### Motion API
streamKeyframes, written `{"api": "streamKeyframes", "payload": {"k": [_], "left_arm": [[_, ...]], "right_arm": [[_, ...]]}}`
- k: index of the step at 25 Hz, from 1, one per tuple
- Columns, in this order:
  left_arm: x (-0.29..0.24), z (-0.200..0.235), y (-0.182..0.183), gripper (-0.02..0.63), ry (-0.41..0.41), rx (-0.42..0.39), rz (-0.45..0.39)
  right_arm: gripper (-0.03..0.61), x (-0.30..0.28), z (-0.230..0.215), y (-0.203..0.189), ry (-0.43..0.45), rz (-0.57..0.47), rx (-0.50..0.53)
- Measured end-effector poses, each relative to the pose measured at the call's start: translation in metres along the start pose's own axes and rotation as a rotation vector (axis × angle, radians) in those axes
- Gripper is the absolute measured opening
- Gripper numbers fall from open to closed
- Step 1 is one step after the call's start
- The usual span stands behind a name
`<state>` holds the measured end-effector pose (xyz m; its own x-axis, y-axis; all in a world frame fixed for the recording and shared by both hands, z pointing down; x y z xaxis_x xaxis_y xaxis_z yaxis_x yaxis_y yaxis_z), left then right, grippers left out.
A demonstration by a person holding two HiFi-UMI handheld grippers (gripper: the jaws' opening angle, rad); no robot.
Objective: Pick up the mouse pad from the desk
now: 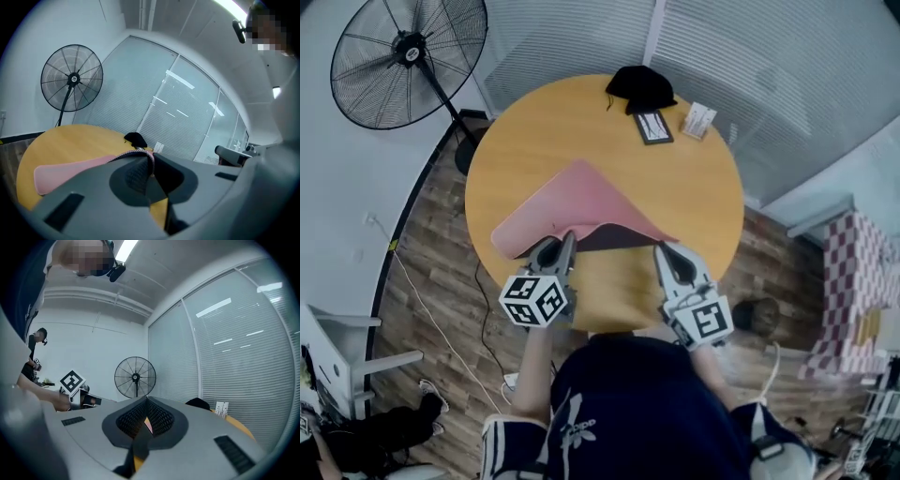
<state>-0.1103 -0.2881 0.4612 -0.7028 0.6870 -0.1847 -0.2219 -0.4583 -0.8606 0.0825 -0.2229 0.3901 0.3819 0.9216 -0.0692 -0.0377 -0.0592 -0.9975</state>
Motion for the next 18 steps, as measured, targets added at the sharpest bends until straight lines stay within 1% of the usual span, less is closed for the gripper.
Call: {"api": "streamKeyframes", "payload": {"k": [6,8,13,18], "left_arm": [[-0.02,0.007,0.047,0.021,-0.009,-0.097,-0.037],[-0.027,0.009,0.064,0.021,-0.01,-0.114,-0.057],[-0.04,0.009,0.106,0.02,-0.015,-0.174,-0.101],[-0.054,0.007,0.153,0.021,-0.017,-0.213,-0.162]], "right_arm": [[0.003,-0.006,-0.019,0.015,-0.037,-0.026,0.029],[0.003,-0.009,-0.024,0.021,-0.049,-0.033,0.05],[0.003,-0.012,-0.028,0.034,-0.047,-0.066,0.043],[0.003,-0.016,-0.039,0.049,-0.069,-0.096,0.078]]}}
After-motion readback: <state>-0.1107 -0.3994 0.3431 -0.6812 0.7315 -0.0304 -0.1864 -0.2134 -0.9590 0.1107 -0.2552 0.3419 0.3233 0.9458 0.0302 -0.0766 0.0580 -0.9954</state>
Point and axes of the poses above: the fingertips, and each gripper's own axes: x backward along the fingers, z to its left, y out of its top, the point moved 3 cm from there along x, backward along the fingers, and after that the axes turned 7 degrees about -y, right-handed, at the moved point
